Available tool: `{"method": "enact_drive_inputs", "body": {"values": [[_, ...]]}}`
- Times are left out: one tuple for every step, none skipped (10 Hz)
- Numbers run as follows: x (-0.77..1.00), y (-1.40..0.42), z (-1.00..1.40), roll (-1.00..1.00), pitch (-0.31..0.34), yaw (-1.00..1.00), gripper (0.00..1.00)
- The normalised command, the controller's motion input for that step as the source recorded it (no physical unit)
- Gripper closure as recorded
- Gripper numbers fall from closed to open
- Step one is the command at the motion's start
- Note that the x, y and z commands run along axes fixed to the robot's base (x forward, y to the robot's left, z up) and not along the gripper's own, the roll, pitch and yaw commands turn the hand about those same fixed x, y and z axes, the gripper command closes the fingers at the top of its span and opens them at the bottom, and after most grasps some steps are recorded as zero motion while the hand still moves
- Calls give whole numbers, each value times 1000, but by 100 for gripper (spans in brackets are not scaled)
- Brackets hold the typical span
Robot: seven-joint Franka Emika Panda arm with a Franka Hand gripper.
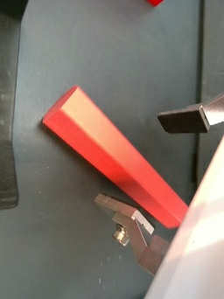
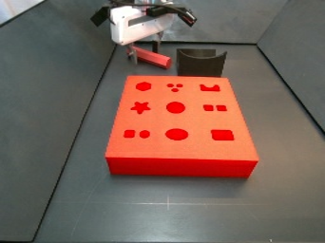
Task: Pick up the hexagon object. Move up. Place the hexagon object on the fixture. Regrasp the hexagon object. Move to above the board. Insert the hexagon object.
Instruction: Pick up the hexagon object.
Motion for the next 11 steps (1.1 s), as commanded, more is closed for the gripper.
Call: {"method": "enact_drive_inputs", "body": {"values": [[0,0,-294,-50,-86,129,0],[0,0,-229,-40,-10,63,0],[0,20,-54,-53,0,0,0],[0,0,0,16,0,0,0],[0,0,0,0,0,3,0],[0,0,0,0,0,0,100],[0,0,0,0,0,0,100],[0,0,0,0,0,0,100],[0,0,0,0,0,0,100],[0,0,0,0,0,0,100],[0,0,0,0,0,0,100]]}}
